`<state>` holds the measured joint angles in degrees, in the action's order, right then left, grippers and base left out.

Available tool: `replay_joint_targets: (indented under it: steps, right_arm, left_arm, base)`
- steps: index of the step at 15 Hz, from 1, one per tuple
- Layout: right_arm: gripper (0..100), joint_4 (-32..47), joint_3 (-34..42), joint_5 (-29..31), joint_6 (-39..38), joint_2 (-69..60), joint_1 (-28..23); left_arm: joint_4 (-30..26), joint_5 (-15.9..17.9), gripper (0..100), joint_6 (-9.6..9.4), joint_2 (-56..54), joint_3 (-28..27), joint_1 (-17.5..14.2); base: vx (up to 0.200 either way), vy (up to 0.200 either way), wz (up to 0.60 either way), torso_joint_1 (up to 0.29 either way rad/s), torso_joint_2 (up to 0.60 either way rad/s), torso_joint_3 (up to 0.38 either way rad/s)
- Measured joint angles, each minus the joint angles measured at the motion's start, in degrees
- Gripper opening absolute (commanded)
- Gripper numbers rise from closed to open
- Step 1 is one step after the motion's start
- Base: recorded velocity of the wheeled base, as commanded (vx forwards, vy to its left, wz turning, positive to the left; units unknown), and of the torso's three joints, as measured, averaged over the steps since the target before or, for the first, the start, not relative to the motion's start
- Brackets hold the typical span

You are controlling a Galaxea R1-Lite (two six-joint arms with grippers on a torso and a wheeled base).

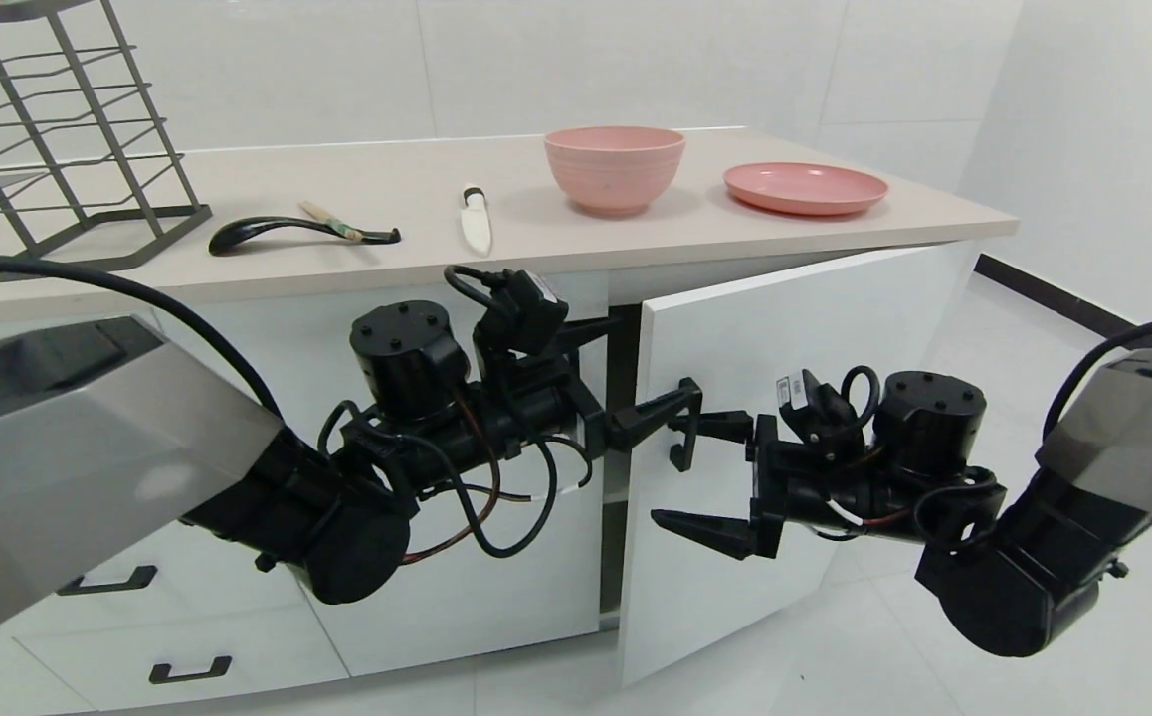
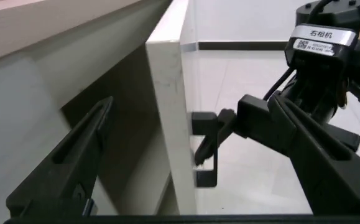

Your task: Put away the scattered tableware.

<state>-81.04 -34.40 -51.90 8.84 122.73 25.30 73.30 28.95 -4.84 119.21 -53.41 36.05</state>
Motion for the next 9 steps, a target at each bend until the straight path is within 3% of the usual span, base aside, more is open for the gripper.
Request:
replay_joint_targets:
  steps: [4, 9]
  right_arm:
    - [100, -0.38, 1.17, -0.33, 0.02, -0.99, -0.44]
    - [100, -1.29, 1.08, -0.51, 0.33, -1.24, -3.19]
  left_arm:
    - [2.86, 0.27, 100, 1.05, 2.29, -2.35, 3.52]
    - [3.33, 0.85, 100, 1.48, 2.82, -2.33, 4.44]
  base:
    - [0.000, 0.000, 0.00, 0.000, 0.00, 0.000]
    - [0.000, 0.000, 0.00, 0.000, 0.00, 0.000]
